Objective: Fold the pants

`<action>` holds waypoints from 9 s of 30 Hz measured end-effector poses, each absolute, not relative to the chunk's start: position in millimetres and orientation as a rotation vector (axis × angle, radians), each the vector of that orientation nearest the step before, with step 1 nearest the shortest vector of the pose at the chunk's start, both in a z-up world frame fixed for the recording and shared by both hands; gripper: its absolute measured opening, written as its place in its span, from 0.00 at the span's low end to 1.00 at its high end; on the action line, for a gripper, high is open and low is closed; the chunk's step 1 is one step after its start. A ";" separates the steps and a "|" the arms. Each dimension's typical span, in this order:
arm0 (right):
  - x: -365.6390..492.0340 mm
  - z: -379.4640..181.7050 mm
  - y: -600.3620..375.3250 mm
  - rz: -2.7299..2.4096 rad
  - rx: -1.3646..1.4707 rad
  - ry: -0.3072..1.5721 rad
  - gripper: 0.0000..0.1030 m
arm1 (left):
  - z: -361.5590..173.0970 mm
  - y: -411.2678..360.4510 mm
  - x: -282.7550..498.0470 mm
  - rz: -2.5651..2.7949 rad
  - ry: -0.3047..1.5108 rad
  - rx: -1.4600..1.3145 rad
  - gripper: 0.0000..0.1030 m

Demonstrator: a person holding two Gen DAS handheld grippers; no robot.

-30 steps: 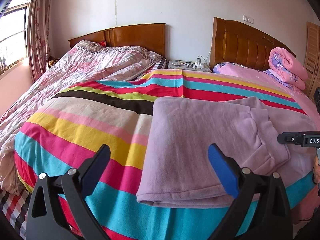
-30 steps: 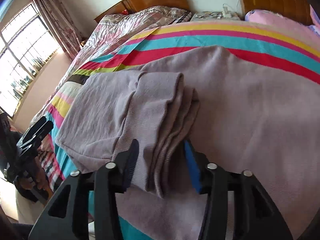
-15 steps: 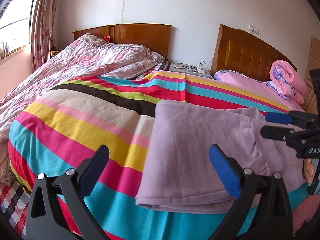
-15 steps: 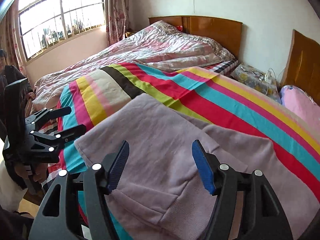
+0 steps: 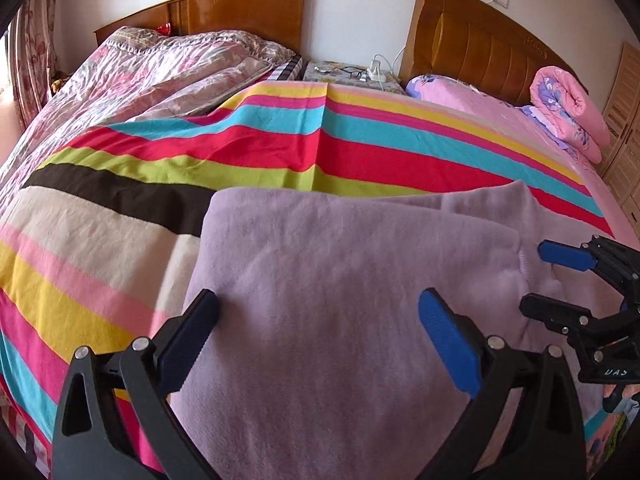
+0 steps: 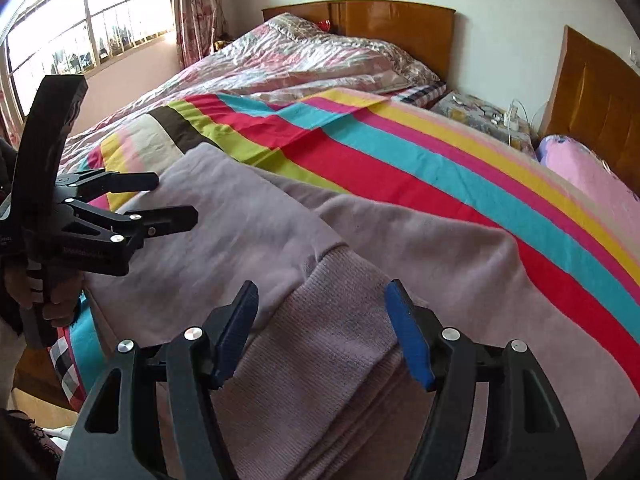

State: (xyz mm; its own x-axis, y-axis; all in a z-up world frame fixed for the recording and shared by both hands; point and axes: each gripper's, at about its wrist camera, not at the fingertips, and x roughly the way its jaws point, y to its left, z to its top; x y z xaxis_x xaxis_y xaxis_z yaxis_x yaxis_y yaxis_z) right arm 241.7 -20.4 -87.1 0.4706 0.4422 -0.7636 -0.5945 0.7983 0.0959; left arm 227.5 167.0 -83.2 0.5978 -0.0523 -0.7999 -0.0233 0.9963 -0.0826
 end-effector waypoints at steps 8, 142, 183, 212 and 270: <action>233.1 -82.0 -42.3 0.672 -0.078 0.841 0.67 | -65.4 165.8 208.3 0.065 0.833 -0.112 0.99; 73.5 -78.3 -355.3 -0.121 0.787 0.618 0.20 | -77.9 29.7 176.9 -0.170 0.879 0.078 0.99; 154.2 -18.7 22.2 0.750 -0.249 0.796 0.35 | -73.8 206.8 149.2 -0.338 0.827 -0.626 0.99; 151.1 -69.8 73.3 0.765 -0.452 0.909 0.36 | -74.1 251.8 114.6 -0.233 0.751 -0.689 0.99; 92.0 -110.0 -80.5 0.079 -0.271 0.688 0.82 | 40.3 72.1 244.9 -0.588 0.969 -0.497 0.21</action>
